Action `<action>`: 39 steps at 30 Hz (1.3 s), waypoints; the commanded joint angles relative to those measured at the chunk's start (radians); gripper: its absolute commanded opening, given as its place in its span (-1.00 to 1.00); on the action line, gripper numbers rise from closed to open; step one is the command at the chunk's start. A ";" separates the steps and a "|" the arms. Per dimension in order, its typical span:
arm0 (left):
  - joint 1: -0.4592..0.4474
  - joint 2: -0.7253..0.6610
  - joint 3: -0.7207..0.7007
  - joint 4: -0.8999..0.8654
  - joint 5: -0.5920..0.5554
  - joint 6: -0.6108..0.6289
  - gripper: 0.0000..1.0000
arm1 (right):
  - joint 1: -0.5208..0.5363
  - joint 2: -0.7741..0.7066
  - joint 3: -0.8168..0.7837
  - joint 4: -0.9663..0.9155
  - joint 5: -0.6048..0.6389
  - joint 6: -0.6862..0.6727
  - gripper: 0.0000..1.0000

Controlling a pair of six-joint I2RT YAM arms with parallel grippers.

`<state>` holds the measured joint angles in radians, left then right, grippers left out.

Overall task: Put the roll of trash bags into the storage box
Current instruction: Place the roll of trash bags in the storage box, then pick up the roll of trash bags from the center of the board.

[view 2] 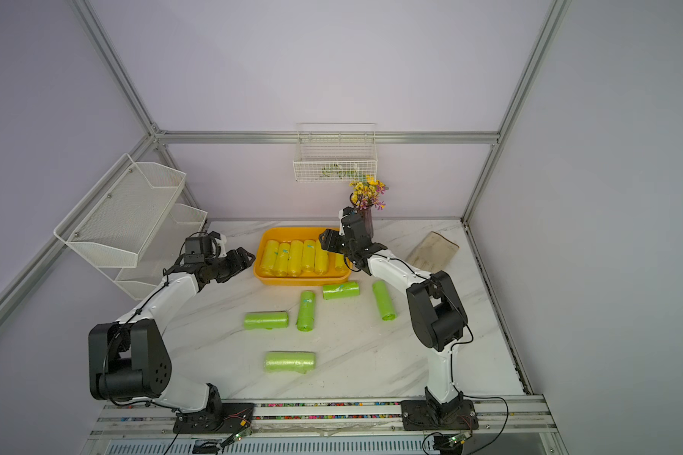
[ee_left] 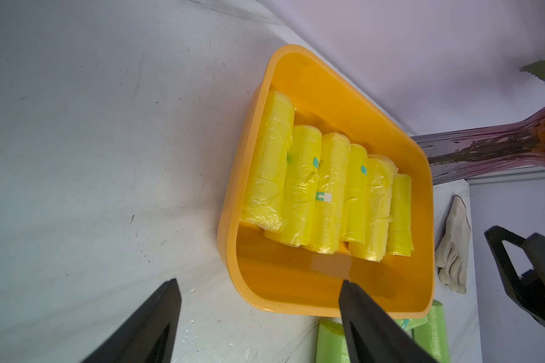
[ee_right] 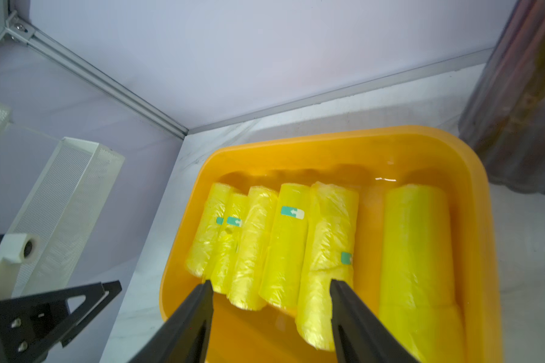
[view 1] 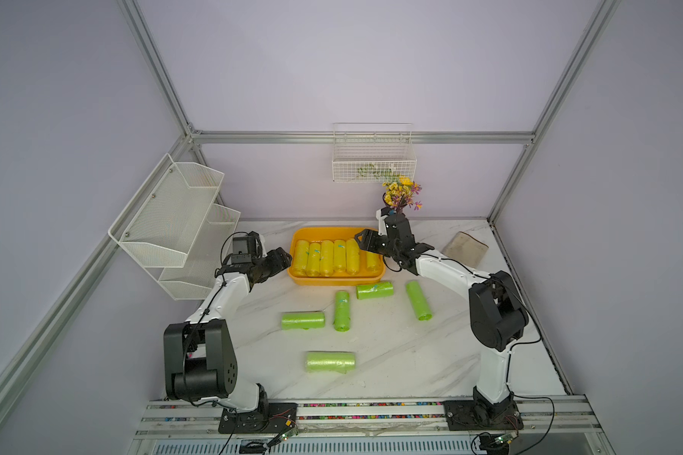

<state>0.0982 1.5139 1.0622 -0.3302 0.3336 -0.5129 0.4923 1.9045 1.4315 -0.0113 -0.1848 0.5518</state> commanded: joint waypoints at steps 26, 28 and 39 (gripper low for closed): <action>0.008 0.070 0.075 0.057 0.033 0.031 0.70 | -0.135 -0.486 -0.510 -0.388 0.241 -0.138 0.45; 0.008 0.091 0.092 0.051 0.025 0.044 0.70 | -0.139 -0.480 -0.507 -0.401 0.245 -0.144 0.46; 0.000 0.227 0.175 0.009 0.029 0.105 0.53 | -0.144 -0.406 -0.498 -0.484 0.312 -0.183 0.46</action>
<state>0.0978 1.7184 1.2034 -0.3176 0.3481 -0.4480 0.3538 1.4708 0.9150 -0.4507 0.0952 0.3946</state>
